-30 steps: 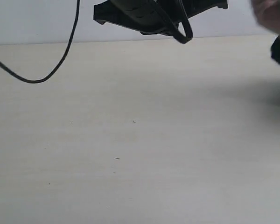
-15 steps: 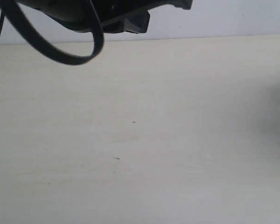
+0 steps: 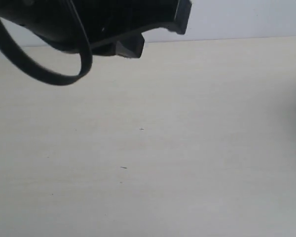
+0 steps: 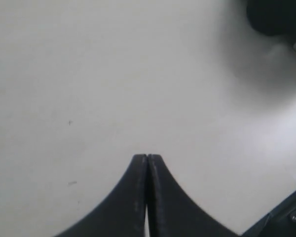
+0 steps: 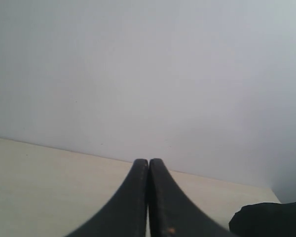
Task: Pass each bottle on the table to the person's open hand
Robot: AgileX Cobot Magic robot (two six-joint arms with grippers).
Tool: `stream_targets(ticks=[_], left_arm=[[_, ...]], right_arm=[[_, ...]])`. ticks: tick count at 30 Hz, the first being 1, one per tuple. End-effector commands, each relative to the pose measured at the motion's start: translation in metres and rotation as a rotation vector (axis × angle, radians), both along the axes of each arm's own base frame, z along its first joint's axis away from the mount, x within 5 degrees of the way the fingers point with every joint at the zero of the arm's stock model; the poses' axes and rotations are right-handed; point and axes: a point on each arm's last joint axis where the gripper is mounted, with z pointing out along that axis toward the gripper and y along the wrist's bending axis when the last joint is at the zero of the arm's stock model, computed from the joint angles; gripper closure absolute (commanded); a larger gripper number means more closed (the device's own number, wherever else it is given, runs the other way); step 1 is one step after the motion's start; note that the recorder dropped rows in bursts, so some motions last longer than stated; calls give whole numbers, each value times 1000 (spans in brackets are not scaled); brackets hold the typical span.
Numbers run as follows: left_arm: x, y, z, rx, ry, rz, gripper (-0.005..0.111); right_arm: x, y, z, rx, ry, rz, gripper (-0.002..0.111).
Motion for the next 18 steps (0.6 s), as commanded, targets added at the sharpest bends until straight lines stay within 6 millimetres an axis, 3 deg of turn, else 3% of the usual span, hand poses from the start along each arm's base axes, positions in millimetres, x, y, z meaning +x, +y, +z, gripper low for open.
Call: stream_targets(ticks=[1,6,12,18], left_arm=[[-20,19,-11,54,74,-32,107],[-50,77,-42,19,65,2,107],[-80,148,-83,-340,-217,125,107],[-105,182,-140,-589,-552,205,107]], right_arm=[[-1,0,1,5,-11,9,108],[-1,0,1,5,-11,9,108],[-1,0,1,5,-11,9,108],[-1,0,1,5,-11,9,108]])
